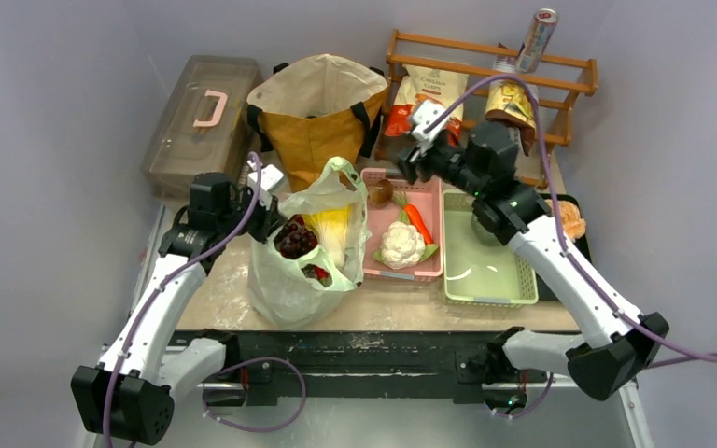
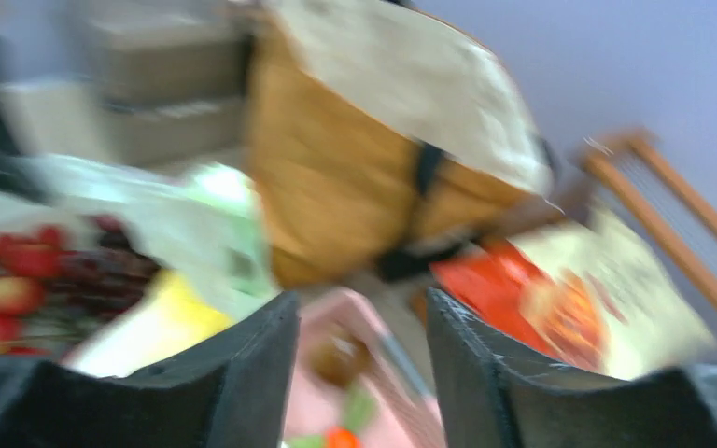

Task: Untie the knot of the grocery bags and take out the mixed food
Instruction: Pick up the fake fruit from the takeout bag, then place the fake fruit in the bin, then pick up the fake vegetable from the takeout bag.

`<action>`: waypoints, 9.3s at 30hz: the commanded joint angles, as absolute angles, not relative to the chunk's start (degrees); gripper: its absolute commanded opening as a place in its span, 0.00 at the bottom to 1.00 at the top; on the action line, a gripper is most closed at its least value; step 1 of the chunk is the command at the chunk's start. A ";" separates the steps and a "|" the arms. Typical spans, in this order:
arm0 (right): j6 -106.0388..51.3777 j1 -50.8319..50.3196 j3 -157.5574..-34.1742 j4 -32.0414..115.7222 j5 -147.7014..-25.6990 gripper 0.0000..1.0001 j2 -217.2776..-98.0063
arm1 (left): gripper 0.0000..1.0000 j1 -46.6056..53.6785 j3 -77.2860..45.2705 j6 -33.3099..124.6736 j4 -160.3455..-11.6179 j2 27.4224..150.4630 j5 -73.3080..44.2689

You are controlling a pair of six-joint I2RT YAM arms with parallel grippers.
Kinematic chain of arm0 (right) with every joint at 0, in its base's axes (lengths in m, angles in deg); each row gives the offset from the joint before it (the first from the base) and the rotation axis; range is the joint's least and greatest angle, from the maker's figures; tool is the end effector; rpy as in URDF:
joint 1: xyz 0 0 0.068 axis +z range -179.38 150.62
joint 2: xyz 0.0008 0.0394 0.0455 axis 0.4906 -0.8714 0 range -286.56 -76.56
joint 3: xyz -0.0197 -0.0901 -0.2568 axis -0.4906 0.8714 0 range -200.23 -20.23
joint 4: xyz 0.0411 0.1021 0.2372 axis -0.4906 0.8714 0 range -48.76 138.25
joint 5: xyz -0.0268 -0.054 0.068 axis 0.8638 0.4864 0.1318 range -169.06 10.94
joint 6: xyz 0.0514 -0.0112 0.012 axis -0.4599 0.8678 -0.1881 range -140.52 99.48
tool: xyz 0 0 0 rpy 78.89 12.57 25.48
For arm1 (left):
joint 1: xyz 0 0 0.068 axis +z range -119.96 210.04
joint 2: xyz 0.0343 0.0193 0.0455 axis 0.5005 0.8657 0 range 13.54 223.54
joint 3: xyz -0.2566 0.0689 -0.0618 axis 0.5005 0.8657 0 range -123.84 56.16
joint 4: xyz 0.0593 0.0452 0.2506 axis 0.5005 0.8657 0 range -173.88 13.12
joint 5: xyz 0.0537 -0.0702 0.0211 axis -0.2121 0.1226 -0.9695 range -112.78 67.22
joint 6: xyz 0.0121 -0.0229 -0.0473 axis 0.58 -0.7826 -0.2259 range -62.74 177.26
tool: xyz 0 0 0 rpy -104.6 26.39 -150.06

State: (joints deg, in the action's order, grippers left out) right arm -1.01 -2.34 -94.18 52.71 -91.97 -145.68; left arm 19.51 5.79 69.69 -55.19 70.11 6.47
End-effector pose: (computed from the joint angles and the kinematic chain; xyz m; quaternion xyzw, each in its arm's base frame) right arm 0.2396 0.1312 0.4280 -0.3618 0.6522 0.1272 0.6538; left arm 0.2041 -0.0556 0.3069 0.2851 0.8174 -0.2165 0.4513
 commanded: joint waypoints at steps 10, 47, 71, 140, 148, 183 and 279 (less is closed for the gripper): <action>-0.33 19.27 -86.99 33.03 -98.72 0.49 -165.88 | 0.00 20.13 5.15 60.44 -62.33 67.64 8.20; 5.73 32.36 -94.70 5.70 -89.57 0.82 -189.53 | 0.00 24.67 -20.27 57.81 -60.27 88.78 27.31; -4.69 25.96 -89.31 2.29 -80.73 0.72 -190.73 | 0.00 26.70 -3.71 68.70 -52.87 75.86 26.07; 6.13 27.84 -84.29 0.71 -84.41 0.74 -194.13 | 0.00 26.70 1.35 72.30 -52.03 67.77 17.26; 7.18 27.83 -83.61 4.28 -87.63 0.00 -191.89 | 0.00 26.69 1.49 71.41 -53.66 68.73 16.46; 1.33 22.17 -85.93 23.53 -88.34 0.00 -153.91 | 0.00 26.70 1.74 70.33 -54.79 69.61 14.29; 98.45 20.63 -108.03 89.55 -111.02 0.94 -182.37 | 0.00 26.70 2.53 54.22 -58.54 71.54 18.77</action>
